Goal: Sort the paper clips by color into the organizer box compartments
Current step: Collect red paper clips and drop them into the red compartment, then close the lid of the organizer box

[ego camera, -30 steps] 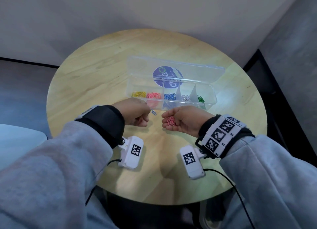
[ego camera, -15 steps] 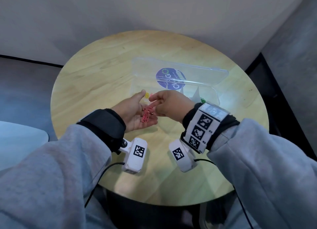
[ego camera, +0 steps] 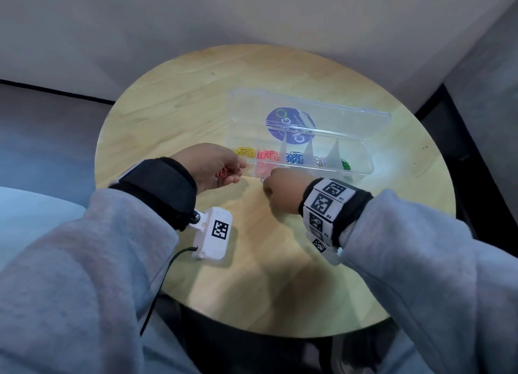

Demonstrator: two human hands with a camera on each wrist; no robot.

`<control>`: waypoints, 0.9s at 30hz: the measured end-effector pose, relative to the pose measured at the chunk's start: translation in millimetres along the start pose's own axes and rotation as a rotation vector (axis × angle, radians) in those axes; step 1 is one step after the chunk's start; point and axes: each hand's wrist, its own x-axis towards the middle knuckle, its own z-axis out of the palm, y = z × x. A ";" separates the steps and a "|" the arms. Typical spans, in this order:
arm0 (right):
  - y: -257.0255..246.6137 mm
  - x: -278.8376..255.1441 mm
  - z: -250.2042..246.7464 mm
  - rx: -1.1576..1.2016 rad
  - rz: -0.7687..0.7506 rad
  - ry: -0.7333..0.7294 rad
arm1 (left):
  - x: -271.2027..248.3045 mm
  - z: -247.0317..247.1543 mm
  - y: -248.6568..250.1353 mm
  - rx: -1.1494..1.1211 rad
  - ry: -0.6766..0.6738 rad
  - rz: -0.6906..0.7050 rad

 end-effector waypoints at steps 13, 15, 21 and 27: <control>-2.4 1.2 6.4 0.114 -0.116 0.059 | -6.4 -0.4 8.1 0.108 -0.014 -0.064; -1.6 -0.4 9.8 0.177 -0.131 0.065 | -6.1 -0.2 8.2 0.143 -0.010 -0.059; 2.7 -7.5 17.0 0.326 -0.067 -0.033 | -6.6 2.7 8.6 0.205 -0.012 -0.038; 24.9 -28.3 -0.3 0.439 -0.064 0.055 | -7.7 8.4 13.9 0.320 0.023 0.008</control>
